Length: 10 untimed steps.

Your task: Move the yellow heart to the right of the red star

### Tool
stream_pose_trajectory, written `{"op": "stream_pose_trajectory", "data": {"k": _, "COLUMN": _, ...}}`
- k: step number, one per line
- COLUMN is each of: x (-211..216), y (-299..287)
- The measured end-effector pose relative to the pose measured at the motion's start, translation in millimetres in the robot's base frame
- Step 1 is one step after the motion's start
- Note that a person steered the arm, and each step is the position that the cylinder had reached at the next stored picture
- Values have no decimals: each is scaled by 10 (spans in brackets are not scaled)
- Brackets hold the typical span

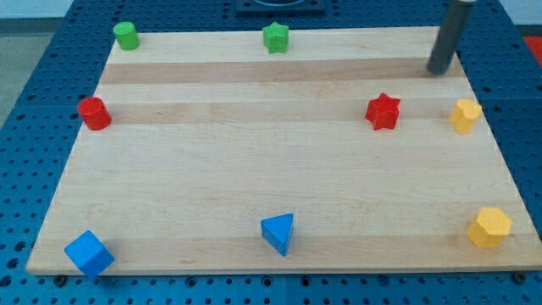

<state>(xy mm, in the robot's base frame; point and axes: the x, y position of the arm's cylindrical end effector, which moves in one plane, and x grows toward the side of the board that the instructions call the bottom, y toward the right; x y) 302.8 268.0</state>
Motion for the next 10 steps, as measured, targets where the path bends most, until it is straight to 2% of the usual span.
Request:
{"op": "stream_pose_trajectory", "data": {"k": 1, "x": 0, "y": 542}}
{"op": "stream_pose_trajectory", "data": {"k": 2, "x": 39, "y": 771}}
{"op": "stream_pose_trajectory", "data": {"k": 3, "x": 145, "y": 772}}
{"op": "stream_pose_trajectory", "data": {"k": 5, "x": 683, "y": 764}}
{"op": "stream_pose_trajectory", "data": {"k": 7, "x": 1118, "y": 484}}
{"op": "stream_pose_trajectory", "data": {"k": 9, "x": 1104, "y": -245}}
{"op": "stream_pose_trajectory", "data": {"k": 10, "x": 1104, "y": -401}}
